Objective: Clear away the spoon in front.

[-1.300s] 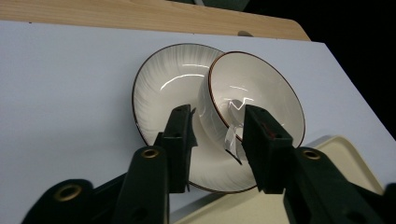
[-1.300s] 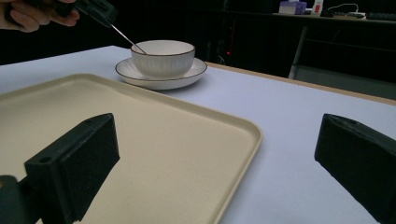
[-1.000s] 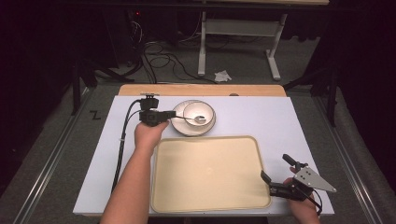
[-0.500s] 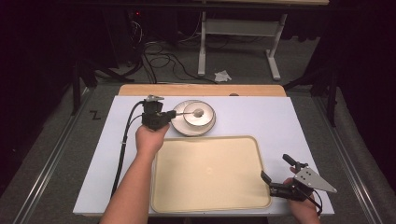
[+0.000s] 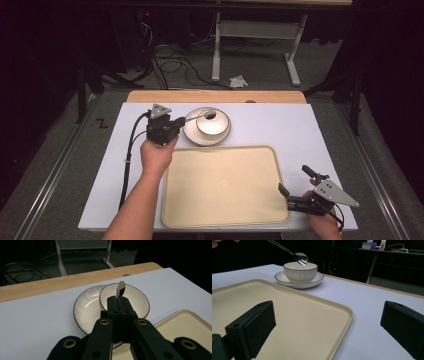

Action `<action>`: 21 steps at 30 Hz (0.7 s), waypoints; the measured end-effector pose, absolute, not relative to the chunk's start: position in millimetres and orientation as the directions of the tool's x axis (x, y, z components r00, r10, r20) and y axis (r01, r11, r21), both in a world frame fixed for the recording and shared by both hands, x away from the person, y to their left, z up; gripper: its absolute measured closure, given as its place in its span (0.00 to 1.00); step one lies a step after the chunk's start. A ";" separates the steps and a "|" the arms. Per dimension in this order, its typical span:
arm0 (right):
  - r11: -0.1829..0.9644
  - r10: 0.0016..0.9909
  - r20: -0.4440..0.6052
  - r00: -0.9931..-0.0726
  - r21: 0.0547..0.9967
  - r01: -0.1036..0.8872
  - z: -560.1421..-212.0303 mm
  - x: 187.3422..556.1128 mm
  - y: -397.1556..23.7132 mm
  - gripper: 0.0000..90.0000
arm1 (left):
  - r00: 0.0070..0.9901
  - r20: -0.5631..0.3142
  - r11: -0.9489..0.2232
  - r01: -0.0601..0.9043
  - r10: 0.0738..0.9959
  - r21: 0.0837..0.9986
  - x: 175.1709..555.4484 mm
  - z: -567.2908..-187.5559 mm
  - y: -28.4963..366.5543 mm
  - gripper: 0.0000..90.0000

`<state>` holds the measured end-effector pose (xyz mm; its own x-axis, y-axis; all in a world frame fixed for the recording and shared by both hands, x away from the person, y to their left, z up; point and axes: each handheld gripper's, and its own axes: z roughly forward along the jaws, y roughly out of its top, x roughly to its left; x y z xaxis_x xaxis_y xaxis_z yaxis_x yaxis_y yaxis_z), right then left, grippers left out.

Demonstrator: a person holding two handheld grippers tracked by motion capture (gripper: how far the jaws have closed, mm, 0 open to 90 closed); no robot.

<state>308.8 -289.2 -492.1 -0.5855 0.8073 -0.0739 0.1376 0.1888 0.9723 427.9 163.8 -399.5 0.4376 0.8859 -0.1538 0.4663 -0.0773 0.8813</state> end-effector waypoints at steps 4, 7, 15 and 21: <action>0.184 0.804 -0.072 -0.591 0.974 0.131 -492.3 309.0 -288.5 0.00 | 0.457 -0.160 -0.064 0.437 0.875 0.897 420.7 -398.1 165.4 1.00; 0.182 0.801 -0.069 -0.595 0.974 0.133 -493.3 309.3 -287.9 0.00 | 0.466 -0.152 -0.063 0.414 0.872 0.908 412.3 -398.0 166.0 1.00; 0.175 0.802 -0.074 -0.593 0.978 0.115 -492.9 308.4 -288.1 0.00 | 0.494 -0.136 -0.060 0.361 0.859 0.931 386.7 -403.9 171.3 1.00; 0.188 0.799 -0.083 -0.596 0.975 0.117 -493.6 308.3 -286.5 0.00 | 0.502 -0.125 -0.054 0.326 0.856 0.944 368.6 -406.2 178.4 1.00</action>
<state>308.3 -286.5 -493.6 -0.5955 0.7991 -0.0827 0.1168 0.1880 0.9752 368.6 178.4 -406.2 0.5025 0.8556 -0.1247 0.3263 -0.0541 0.9437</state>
